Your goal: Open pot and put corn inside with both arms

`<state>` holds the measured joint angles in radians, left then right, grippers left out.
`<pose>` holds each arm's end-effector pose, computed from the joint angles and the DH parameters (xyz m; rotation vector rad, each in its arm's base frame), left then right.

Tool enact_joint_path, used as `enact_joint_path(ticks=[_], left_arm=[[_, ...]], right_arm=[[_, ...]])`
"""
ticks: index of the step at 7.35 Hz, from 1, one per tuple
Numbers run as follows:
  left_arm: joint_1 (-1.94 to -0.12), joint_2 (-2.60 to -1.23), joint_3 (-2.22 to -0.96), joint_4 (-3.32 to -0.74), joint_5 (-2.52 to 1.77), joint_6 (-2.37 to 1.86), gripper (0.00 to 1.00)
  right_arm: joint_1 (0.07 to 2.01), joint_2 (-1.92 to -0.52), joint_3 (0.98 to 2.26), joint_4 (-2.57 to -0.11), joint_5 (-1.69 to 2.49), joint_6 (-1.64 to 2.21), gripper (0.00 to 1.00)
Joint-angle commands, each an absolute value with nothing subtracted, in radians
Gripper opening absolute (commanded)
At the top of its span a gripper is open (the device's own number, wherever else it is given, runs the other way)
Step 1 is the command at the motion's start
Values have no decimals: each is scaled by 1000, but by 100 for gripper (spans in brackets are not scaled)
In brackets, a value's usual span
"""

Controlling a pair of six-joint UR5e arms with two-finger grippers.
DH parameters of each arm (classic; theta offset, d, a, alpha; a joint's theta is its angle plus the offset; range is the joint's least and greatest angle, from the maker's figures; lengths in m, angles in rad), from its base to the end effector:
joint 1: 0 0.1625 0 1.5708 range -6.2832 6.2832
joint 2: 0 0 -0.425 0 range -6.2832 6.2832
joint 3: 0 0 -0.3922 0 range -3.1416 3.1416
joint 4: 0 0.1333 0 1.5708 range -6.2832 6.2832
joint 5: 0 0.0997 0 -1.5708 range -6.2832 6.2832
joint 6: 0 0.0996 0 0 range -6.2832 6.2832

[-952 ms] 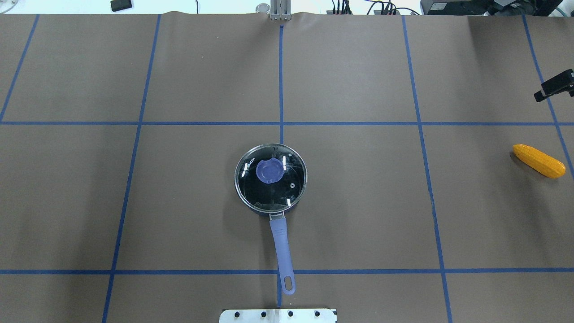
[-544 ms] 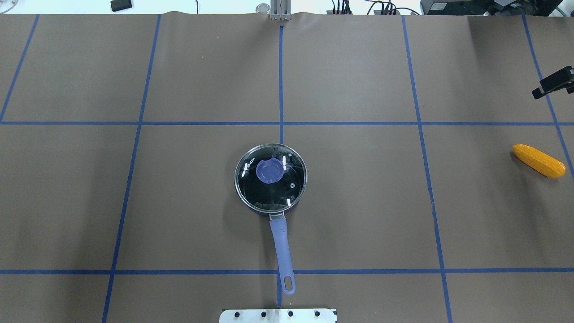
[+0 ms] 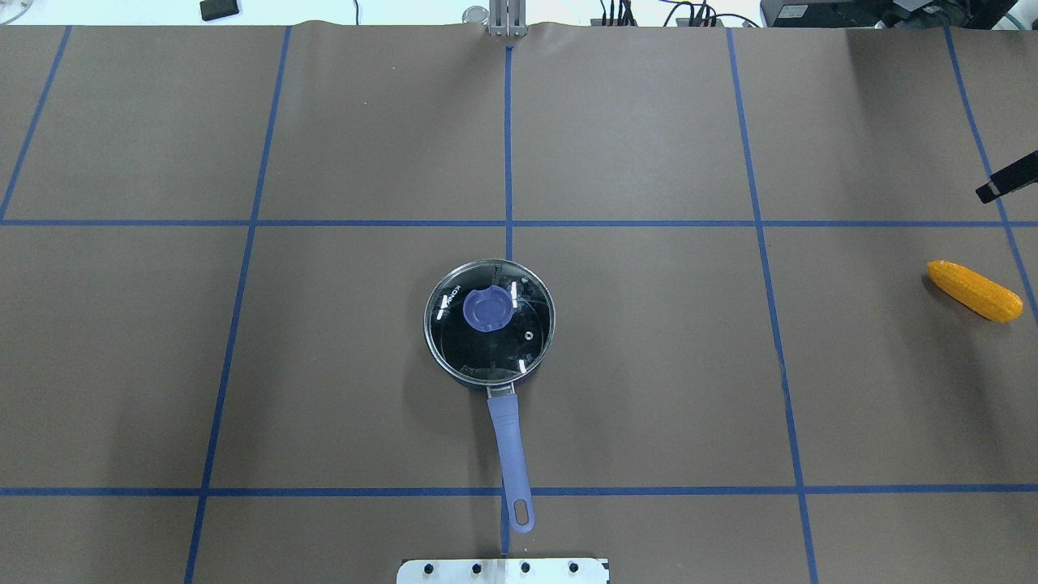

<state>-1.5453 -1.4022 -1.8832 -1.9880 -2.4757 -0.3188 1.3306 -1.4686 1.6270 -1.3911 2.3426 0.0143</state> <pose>-0.0439 -0.4353 0.5243 0.3622 0.9539 -0.0137 -0.0685 -0.5478 0.5577 0.2225 -0.8025 -0.3432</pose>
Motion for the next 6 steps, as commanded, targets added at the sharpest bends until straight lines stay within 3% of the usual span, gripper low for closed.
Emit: enact_joint_path(ticks=[1,6], left_arm=[[-1423,-1448,-1992,-1987,-2465,-581,98],[-1088,-1647,-2080,-1965,-2312,-1047,98]], right_arm=[[1298,-1483,1601,-1390,2307,-112,100],[1172,-1493,1592,-1387,2222,-124,100]])
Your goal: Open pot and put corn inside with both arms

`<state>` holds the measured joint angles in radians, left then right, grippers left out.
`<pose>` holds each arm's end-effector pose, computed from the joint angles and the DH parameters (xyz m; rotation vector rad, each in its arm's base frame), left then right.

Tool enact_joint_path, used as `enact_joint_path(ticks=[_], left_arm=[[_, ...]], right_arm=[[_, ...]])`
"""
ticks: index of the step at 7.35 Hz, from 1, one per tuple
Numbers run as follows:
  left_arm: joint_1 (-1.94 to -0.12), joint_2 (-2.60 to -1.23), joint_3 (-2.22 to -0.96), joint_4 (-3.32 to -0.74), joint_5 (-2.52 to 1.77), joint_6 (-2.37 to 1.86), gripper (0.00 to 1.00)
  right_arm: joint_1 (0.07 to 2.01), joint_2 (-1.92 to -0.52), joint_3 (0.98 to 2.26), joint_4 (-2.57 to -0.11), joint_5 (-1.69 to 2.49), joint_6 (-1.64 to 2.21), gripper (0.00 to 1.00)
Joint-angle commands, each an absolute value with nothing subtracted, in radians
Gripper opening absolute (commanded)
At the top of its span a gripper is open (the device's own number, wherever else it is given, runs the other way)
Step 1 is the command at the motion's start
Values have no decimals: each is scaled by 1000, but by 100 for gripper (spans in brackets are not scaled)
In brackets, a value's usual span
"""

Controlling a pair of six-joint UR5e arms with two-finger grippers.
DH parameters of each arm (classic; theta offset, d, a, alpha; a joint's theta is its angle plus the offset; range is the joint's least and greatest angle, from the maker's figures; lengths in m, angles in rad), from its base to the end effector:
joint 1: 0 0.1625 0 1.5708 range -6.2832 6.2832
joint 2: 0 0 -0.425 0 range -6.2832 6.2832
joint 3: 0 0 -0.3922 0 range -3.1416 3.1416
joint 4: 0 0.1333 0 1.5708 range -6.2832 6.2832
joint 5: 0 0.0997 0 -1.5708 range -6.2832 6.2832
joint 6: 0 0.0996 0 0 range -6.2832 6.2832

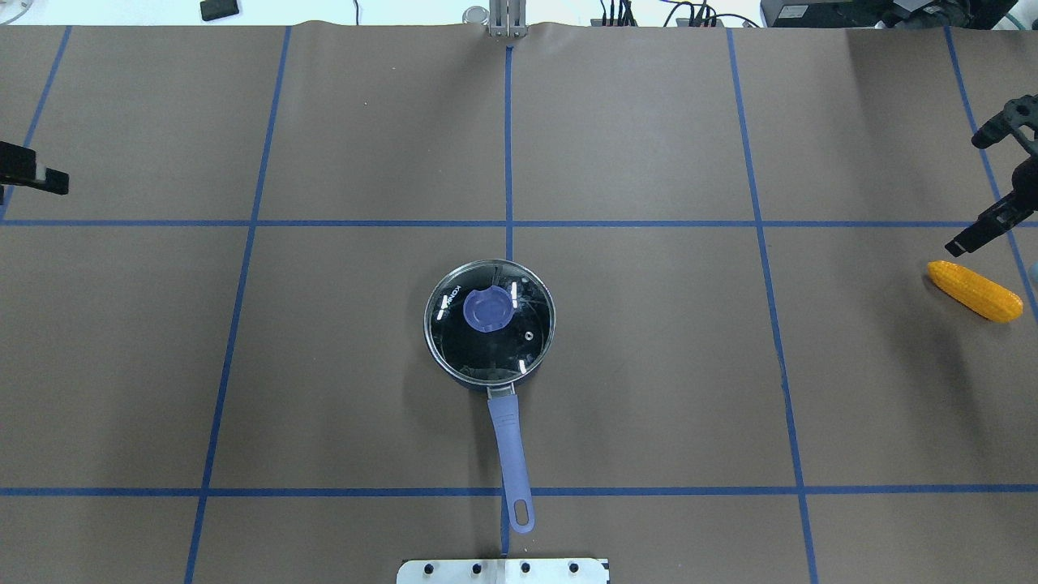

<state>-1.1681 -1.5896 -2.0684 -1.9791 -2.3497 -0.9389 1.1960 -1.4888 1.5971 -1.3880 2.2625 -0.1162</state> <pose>0.1242 -0.4532 0.3568 0.2365 1.1037 -0.1183 -0.1336 -0.5301 0.5885 0.1911 -0.7270 -0.5687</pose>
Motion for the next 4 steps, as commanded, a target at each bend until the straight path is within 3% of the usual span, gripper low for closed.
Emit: enact_joint_path(ticks=[1,4], left_arm=[[-1012,-1705,-2110,-1875,-2228,-1092,98],[-869,-1845,-2230,-1605,-2103,-1190,98]], right_arm=[[1170,-1493,1583,-1387,2211,-167,100],[1160,-1497,1569,-1387,2177,-260,99]])
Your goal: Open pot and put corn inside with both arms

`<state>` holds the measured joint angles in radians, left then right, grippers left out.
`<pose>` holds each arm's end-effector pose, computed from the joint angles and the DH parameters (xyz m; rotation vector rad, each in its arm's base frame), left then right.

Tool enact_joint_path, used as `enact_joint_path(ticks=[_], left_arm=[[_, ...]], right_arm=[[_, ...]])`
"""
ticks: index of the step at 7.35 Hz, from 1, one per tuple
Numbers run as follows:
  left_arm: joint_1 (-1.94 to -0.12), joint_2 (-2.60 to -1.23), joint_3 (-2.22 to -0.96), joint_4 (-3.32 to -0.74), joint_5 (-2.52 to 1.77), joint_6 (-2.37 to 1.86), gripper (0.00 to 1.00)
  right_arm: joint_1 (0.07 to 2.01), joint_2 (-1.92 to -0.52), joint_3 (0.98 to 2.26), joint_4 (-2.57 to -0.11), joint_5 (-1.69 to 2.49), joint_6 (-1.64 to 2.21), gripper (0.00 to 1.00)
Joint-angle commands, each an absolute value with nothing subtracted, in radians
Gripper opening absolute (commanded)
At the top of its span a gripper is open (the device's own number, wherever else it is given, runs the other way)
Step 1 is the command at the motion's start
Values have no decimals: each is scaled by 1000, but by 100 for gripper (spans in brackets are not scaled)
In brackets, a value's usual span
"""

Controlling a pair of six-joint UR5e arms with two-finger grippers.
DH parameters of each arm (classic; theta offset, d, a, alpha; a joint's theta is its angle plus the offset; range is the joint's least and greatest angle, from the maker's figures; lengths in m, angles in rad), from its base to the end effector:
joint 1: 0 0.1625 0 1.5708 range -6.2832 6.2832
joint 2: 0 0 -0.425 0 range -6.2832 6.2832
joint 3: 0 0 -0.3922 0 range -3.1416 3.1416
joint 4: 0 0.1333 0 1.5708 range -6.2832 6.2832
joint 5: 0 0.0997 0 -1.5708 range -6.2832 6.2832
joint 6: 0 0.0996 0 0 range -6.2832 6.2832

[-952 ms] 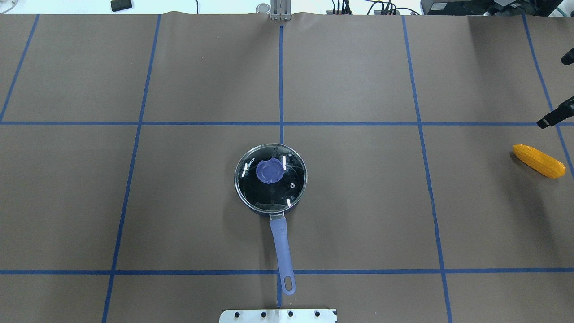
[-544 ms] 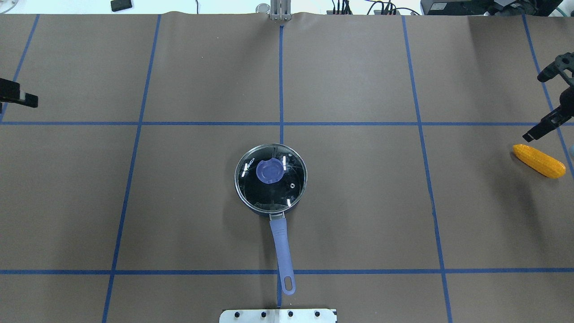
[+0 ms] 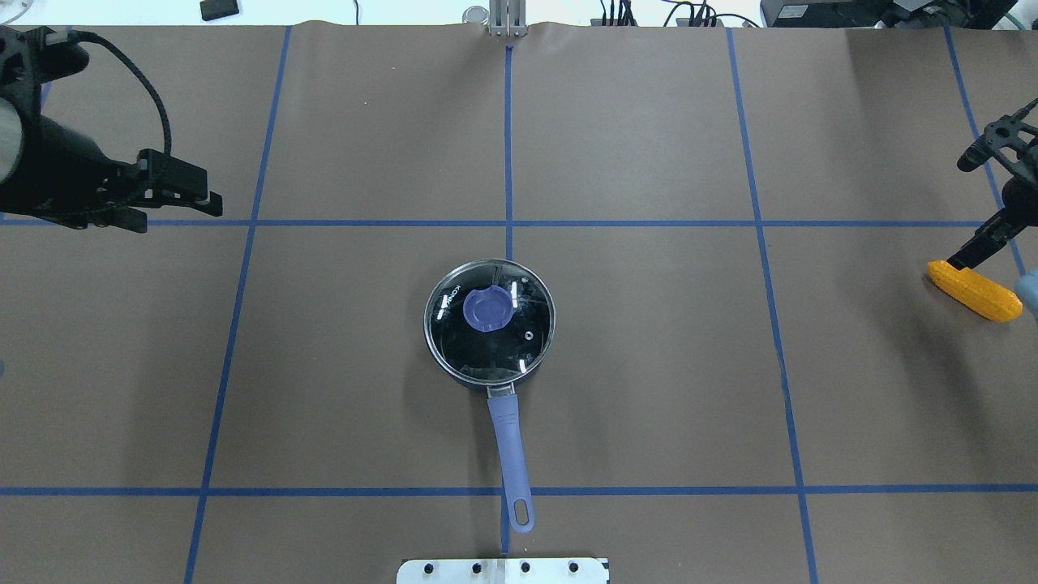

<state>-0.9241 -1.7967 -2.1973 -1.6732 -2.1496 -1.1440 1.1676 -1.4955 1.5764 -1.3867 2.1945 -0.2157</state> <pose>0.2257 -0.4298 0.2482 0.1629 1.0550 -0.1731 -0.1429 -0.5264 0.6065 0.2011 -0.6541 -0.6777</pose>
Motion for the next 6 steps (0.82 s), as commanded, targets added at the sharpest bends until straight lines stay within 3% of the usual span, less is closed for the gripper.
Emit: enact_joint_path(ticks=[1,4,6], left_arm=[[-832,-1864,-2229,-1603,-2088,-1224,98],[-796,-1907,-2227,-1537,-2046,-1239,98],[-787,-1921,-2227,-1520,-2046,-1239,98]], right_arm=[[1148,-1499,1554,-1387,2158,-290,99],[1114,-1511,1447,-1228,2131,-313,99],[1106,-1512,1436,-1221,2132,-313,92]])
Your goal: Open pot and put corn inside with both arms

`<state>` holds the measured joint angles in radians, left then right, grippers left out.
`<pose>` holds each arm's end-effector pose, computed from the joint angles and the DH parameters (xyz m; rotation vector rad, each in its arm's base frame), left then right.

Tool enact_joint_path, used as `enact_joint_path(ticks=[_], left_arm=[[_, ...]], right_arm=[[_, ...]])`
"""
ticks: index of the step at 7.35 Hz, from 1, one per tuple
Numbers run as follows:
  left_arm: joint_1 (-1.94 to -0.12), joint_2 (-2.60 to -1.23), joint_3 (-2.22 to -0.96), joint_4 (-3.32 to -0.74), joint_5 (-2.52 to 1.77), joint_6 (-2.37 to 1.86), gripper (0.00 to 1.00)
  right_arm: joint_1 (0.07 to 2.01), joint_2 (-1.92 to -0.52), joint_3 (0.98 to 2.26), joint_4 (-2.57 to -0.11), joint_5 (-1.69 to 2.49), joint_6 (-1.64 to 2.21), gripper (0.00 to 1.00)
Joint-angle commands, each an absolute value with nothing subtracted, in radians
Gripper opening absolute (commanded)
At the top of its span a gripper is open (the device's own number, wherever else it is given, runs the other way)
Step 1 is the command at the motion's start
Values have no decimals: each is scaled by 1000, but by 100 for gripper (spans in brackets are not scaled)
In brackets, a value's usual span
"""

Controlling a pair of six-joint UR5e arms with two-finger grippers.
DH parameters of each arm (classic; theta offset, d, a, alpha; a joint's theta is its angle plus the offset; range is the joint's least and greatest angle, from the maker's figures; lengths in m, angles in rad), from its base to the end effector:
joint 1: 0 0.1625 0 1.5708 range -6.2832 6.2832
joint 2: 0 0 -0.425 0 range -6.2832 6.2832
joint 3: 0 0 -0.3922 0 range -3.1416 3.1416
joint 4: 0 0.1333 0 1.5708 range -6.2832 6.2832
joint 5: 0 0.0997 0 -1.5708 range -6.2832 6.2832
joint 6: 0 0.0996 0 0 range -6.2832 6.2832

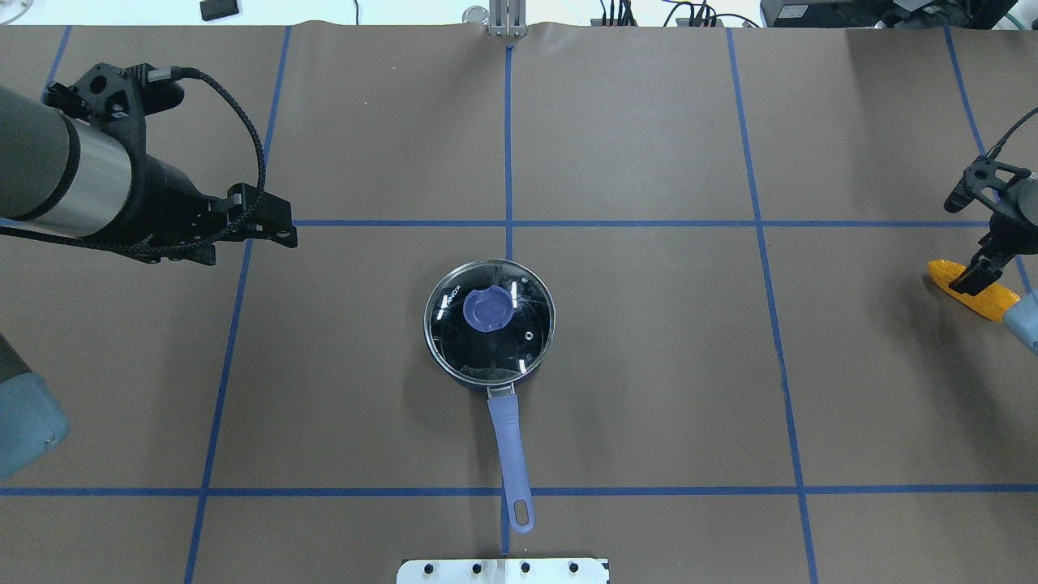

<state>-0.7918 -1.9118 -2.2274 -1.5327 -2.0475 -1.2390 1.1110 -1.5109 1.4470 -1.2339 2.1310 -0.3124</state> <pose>0.2781 -0.4063 0.2027 0.1293 1.0293 -0.1895 -0.1656 -0.5156 0.6662 0.2308 -0.5918 -0.8234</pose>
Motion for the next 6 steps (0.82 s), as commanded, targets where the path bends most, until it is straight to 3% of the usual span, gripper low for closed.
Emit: enact_joint_path(ticks=[1,3,4,6], left_arm=[[-787,-1921,-2227,-1520,-2046,-1239,98],[-787,-1921,-2227,-1520,-2045,-1241,98],[-787,-1919,-2227,-1520,-2045,-1241,98],[-779,-1919,-2226,-1520,-2016,-1241,98]], right_arm=[[1104,-1514,1436,-1221,2138,-313,83],[1103,-1519,1445,-1221,2144,-314,67],[1103,-1519,1447,-1221,2145,-314,54],[1103,-1520,1448,-1221,2145,-314,40]])
